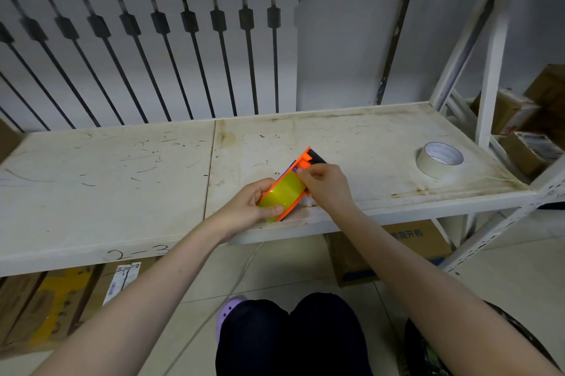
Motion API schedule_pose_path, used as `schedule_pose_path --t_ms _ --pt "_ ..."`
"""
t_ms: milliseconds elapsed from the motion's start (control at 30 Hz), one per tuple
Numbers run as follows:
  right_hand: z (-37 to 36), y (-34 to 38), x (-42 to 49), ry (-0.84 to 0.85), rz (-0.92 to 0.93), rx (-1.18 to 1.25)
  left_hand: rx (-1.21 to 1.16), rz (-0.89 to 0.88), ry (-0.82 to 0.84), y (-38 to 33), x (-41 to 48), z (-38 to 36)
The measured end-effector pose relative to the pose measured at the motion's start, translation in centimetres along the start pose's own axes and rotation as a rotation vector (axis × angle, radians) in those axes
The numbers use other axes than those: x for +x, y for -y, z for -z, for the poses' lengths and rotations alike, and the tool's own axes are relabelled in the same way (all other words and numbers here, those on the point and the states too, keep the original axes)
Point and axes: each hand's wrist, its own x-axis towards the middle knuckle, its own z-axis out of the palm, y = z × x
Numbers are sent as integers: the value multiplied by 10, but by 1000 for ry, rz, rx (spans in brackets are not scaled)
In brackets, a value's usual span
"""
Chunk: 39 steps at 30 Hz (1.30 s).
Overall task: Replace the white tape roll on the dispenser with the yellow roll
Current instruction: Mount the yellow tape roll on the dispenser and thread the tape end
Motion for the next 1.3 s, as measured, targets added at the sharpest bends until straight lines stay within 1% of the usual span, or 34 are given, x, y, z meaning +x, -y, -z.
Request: schedule_pose_path --t_ms 133,200,267,333,433,500,567,733,867,967,1033,1167,1300 --pt "2 6 0 -31 40 -61 8 43 15 -4 0 3" --pt "3 7 -2 -39 83 -155 23 77 16 -7 0 5" --pt "3 9 -4 -67 136 -299 42 119 2 -10 1 7" --pt "2 12 -5 -104 189 -418 51 176 -63 -17 4 6" --pt "-2 19 -7 -136 281 -512 98 254 -234 -26 12 -3" --pt "-3 23 -8 -136 306 -545 157 240 -317 -28 15 -9" --pt "-2 25 -7 -122 292 -544 164 226 -356 -27 16 -12" --pt "-5 26 0 -67 211 -466 211 171 -314 -23 7 -19" --pt "-6 27 2 -44 190 -449 230 145 -340 -18 5 -18" --pt "-4 30 1 -33 223 -508 284 142 -336 -15 6 -16" --pt "-3 32 -1 -53 278 -561 338 136 -323 -15 7 -15" --pt "2 40 -3 -117 370 -528 386 120 -295 -17 9 -10" --pt "6 46 -4 -129 362 -487 372 164 -237 -22 6 -5"
